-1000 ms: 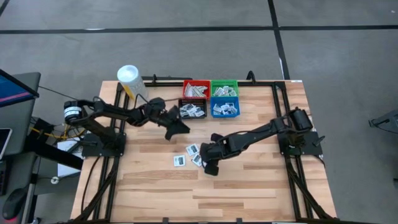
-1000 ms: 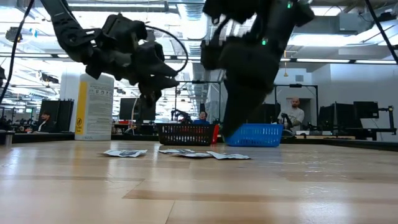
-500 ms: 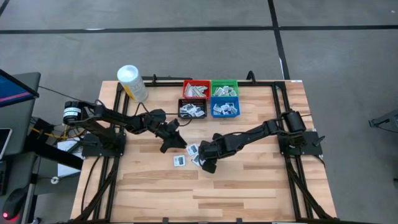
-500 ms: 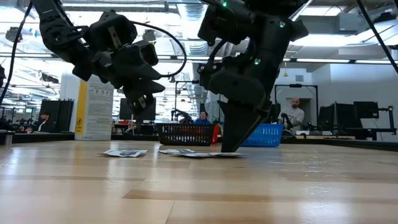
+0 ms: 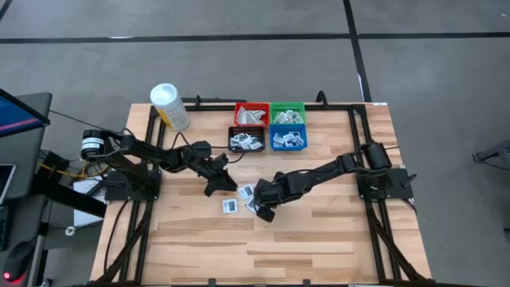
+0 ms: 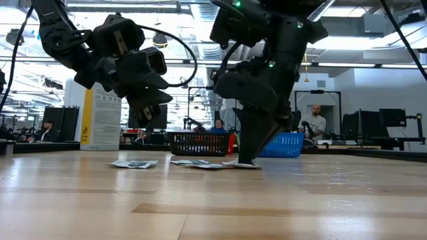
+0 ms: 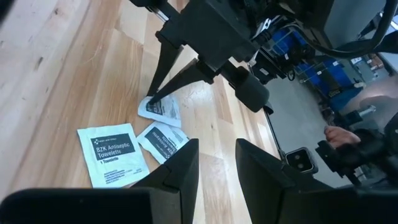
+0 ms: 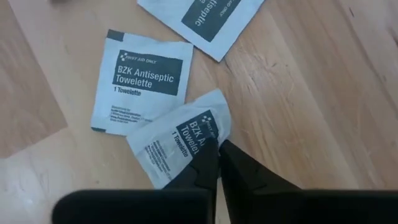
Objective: Pick & Place First Aid Supplies
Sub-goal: Put the towelette pack into the black basket
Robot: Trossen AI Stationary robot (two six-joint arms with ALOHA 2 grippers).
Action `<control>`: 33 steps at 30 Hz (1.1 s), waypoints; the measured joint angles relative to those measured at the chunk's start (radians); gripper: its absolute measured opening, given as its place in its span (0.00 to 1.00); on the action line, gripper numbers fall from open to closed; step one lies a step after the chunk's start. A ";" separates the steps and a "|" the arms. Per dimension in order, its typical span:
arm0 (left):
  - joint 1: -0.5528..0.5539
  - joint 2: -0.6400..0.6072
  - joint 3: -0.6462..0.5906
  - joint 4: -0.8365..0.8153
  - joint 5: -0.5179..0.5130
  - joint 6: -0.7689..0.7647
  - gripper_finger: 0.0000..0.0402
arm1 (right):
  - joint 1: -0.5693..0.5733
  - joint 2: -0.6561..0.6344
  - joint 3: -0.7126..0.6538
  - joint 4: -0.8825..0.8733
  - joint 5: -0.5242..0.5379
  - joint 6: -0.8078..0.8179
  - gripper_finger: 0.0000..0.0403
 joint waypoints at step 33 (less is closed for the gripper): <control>0.000 0.000 0.002 0.098 -0.086 -0.094 0.24 | -0.069 -0.248 0.016 0.315 0.230 -0.025 0.00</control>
